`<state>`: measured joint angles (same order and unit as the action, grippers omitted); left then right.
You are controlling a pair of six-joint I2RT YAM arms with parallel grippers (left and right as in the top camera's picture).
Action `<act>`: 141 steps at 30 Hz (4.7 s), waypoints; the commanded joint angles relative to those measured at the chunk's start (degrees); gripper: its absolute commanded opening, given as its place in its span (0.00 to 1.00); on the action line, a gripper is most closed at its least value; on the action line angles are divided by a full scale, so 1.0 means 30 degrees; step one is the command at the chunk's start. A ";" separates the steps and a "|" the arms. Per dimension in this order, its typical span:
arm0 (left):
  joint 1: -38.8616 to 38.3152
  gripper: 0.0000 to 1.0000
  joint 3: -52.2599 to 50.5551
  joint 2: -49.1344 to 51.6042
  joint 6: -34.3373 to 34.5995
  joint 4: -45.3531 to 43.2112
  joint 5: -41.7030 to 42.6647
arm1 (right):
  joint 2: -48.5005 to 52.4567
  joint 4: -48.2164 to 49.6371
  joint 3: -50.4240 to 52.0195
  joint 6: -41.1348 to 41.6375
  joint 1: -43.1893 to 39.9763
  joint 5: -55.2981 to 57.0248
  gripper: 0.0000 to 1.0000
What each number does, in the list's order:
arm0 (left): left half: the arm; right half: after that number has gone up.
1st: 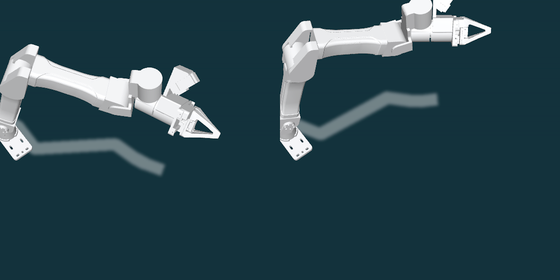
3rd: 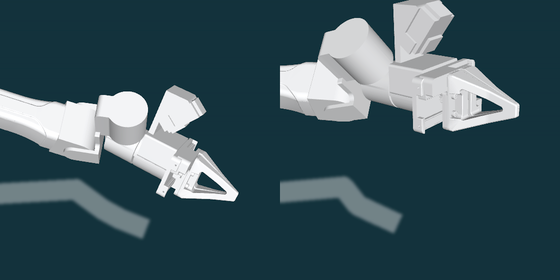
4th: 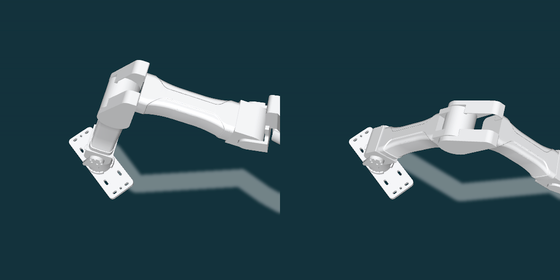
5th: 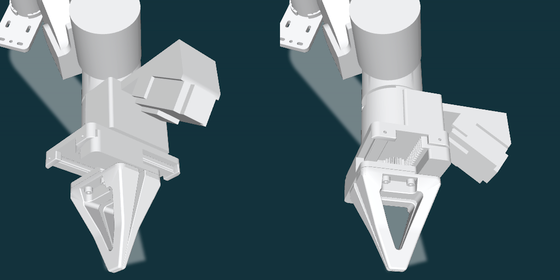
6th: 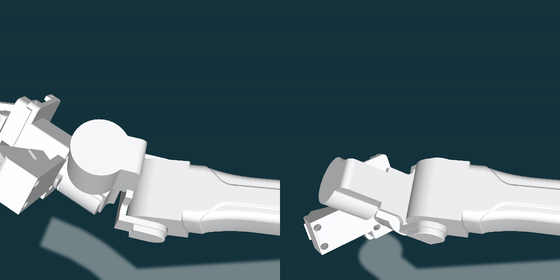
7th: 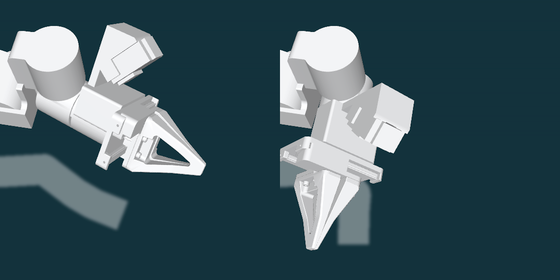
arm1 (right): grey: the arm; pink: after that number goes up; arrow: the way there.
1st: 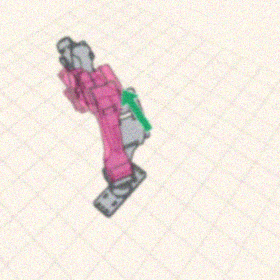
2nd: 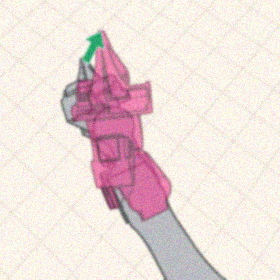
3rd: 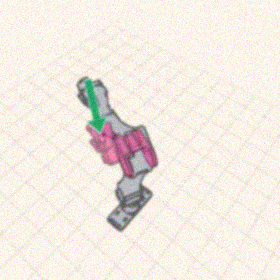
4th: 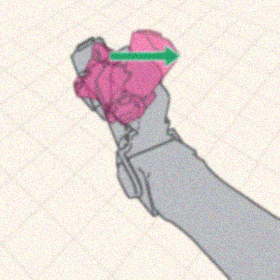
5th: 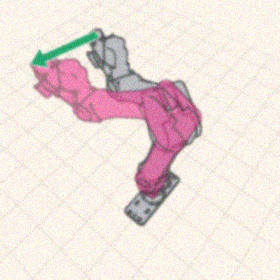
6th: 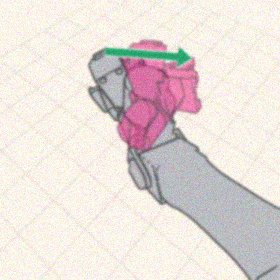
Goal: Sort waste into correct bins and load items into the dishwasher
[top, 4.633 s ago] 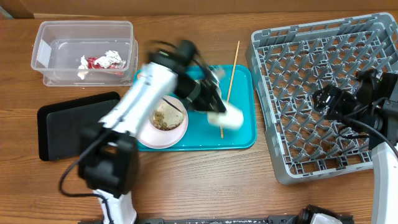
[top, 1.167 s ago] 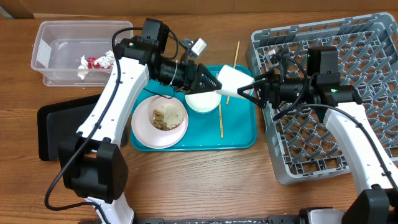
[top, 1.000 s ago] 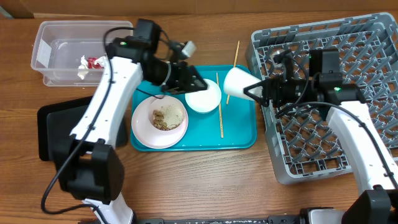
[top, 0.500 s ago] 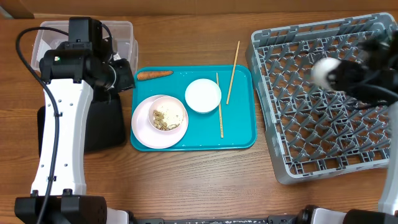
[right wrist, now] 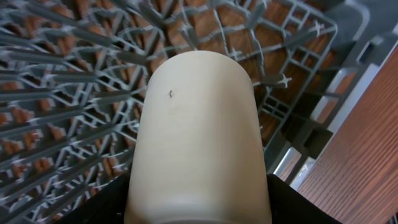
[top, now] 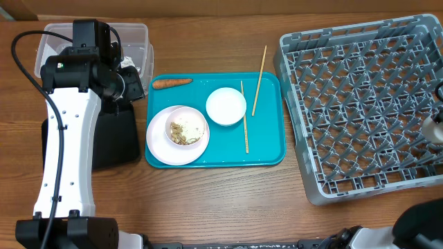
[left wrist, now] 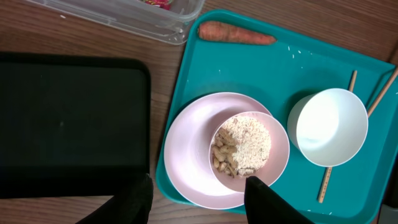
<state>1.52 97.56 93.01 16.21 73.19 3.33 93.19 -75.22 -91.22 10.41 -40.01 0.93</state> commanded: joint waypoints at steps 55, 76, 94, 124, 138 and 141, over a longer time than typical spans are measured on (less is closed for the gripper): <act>-0.0138 0.61 0.0321 -0.0036 0.0182 0.0437 -0.0124 | 0.5457 0.6186 -0.3701 0.0612 2.0167 -0.0539 1.00; -0.0160 0.62 0.0313 -0.0007 0.0182 0.0532 -0.0182 | 1.1868 0.8706 -0.3701 0.3636 2.0713 0.0532 0.86; -0.0160 0.63 0.0284 -0.0007 0.0182 0.0583 -0.0189 | 1.2706 0.8852 -0.3701 0.3694 2.0713 0.0539 0.40; -0.0160 0.63 0.0284 -0.0007 0.0182 0.0619 -0.0182 | 1.1912 0.5952 -0.4386 0.3512 2.0684 0.0525 0.04; -0.0153 0.65 0.0284 -0.0007 0.0175 0.0597 -0.0189 | 0.4386 -0.1515 -0.6339 -0.1137 1.9118 0.0670 0.04; -0.0153 0.65 0.0284 -0.0007 0.0175 0.0597 -0.0182 | 0.4080 -0.3300 -0.6331 -0.2324 1.7908 0.0663 0.04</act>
<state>1.50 97.56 93.01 16.21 75.05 3.33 105.54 -82.32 -110.02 9.43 17.54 1.93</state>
